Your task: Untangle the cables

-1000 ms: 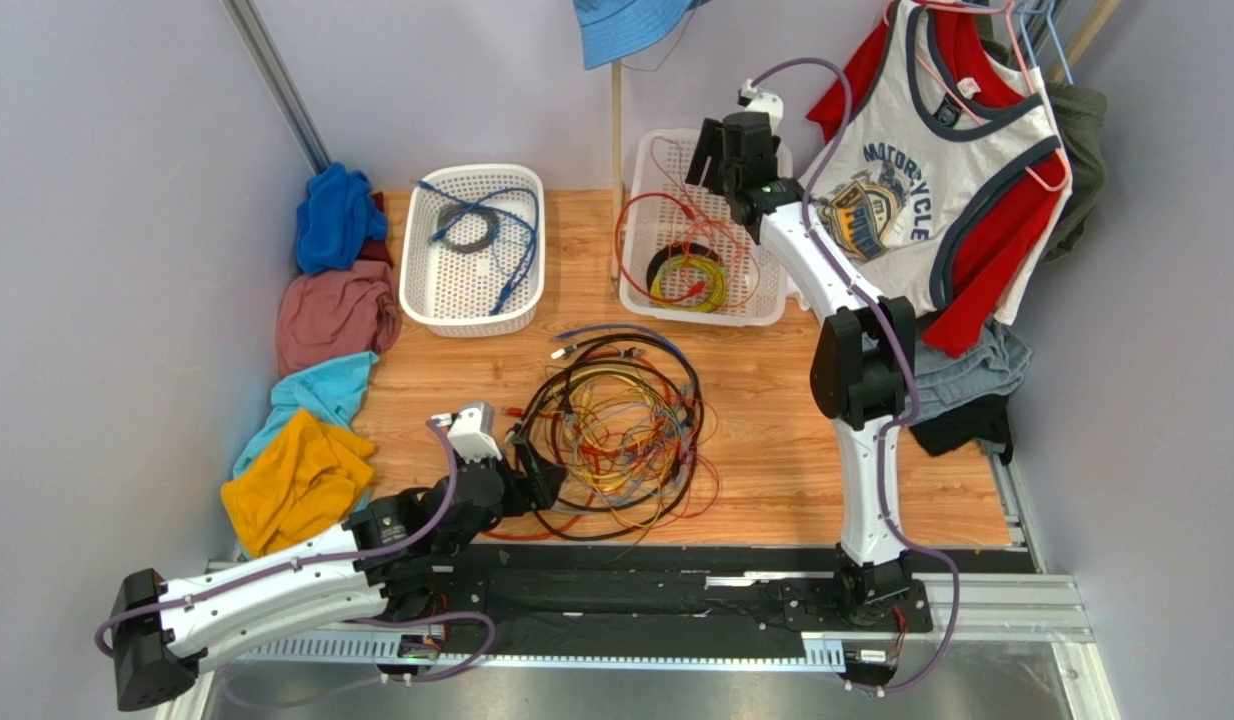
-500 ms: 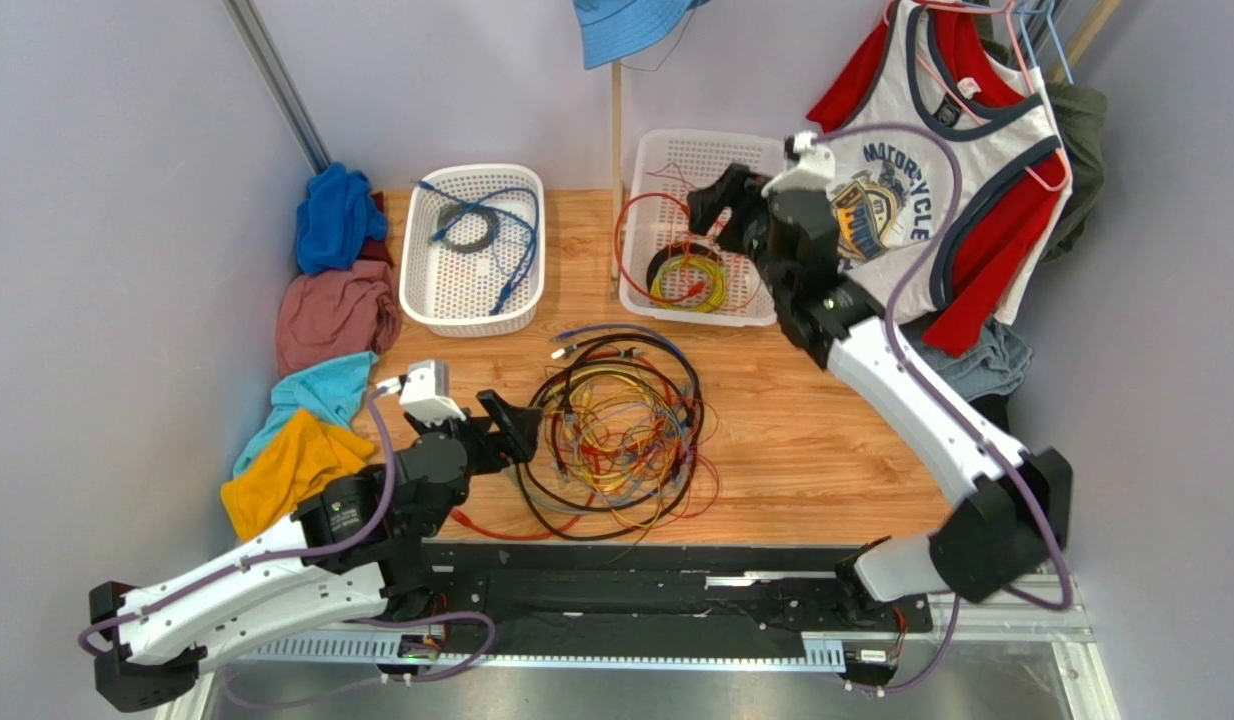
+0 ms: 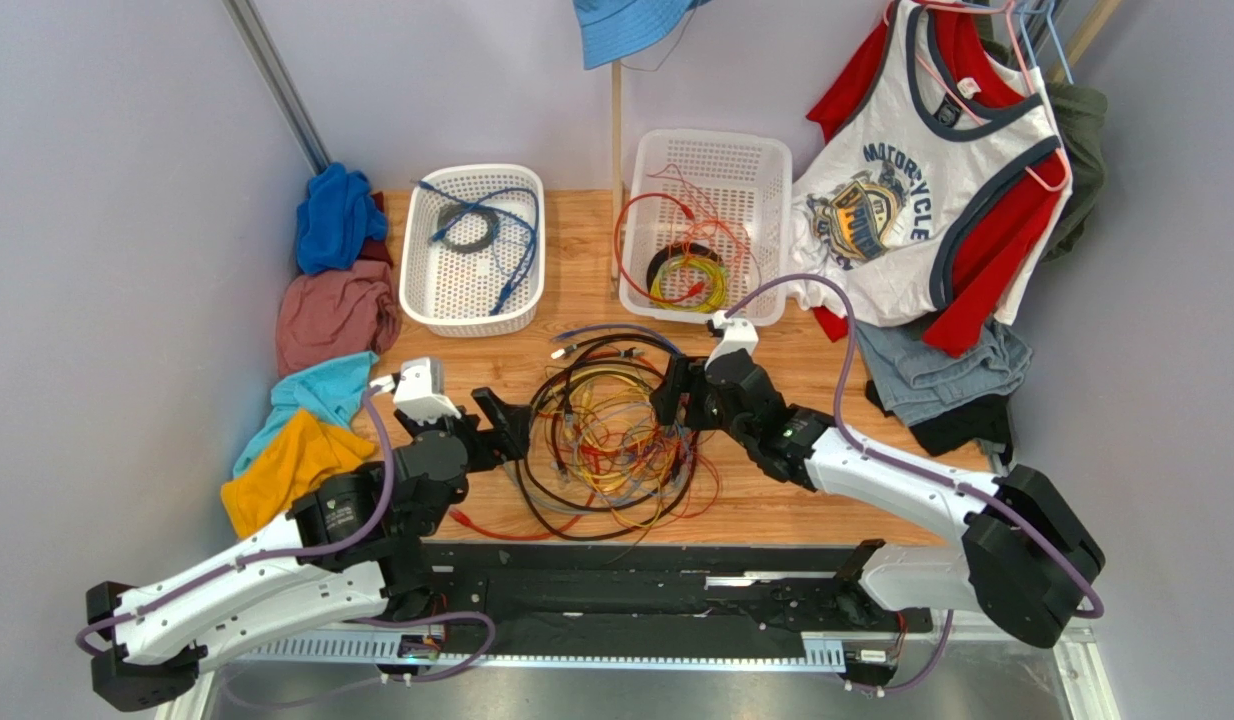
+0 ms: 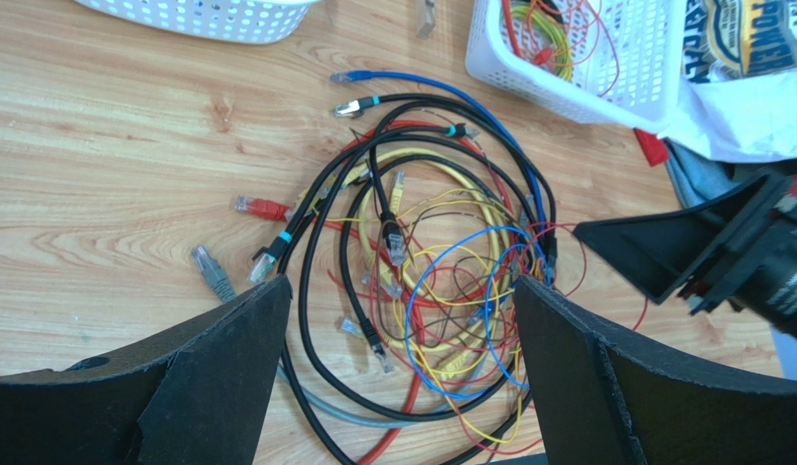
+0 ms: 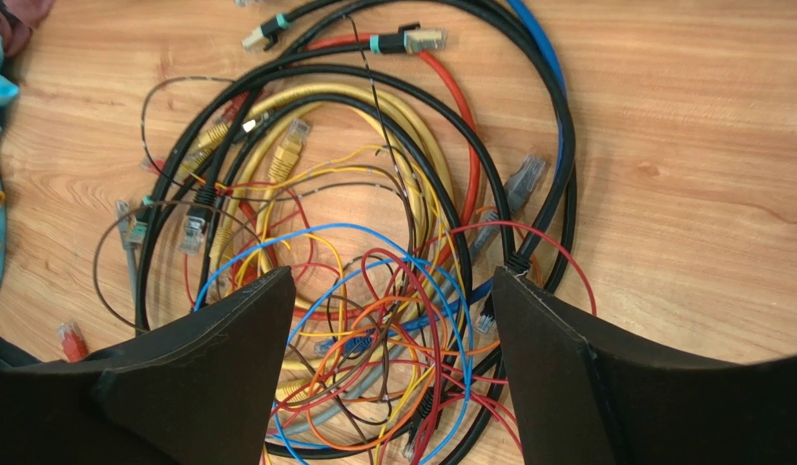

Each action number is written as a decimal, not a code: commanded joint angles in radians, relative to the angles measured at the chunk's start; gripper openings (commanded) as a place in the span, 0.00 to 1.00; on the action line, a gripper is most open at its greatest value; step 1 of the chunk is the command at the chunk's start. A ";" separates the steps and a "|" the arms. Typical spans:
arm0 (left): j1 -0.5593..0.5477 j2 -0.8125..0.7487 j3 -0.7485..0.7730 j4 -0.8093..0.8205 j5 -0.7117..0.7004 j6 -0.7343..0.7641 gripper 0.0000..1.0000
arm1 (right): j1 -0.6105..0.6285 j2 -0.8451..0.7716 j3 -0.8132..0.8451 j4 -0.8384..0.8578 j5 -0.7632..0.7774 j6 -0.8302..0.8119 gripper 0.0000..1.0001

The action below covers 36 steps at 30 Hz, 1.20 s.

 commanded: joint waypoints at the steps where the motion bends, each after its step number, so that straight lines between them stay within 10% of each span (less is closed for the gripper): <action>1: 0.002 0.012 -0.020 -0.007 0.020 -0.027 0.93 | 0.003 -0.050 0.010 0.030 0.049 0.011 0.79; 5: 0.002 0.011 -0.033 -0.006 0.036 -0.038 0.93 | 0.001 0.019 0.023 0.023 -0.015 0.018 0.72; 13: 0.002 -0.035 -0.053 -0.041 0.047 -0.066 0.91 | 0.012 0.043 0.056 0.044 -0.123 0.061 0.00; 18: 0.002 -0.114 -0.066 -0.002 0.033 -0.022 0.90 | 0.090 -0.221 0.304 -0.063 -0.110 -0.104 0.00; 25: 0.002 -0.129 -0.105 0.239 0.073 0.135 0.90 | 0.130 -0.166 0.944 -0.366 -0.181 -0.305 0.00; 36: 0.002 0.023 -0.169 0.767 0.247 0.396 0.93 | 0.130 -0.071 1.216 -0.538 -0.214 -0.295 0.00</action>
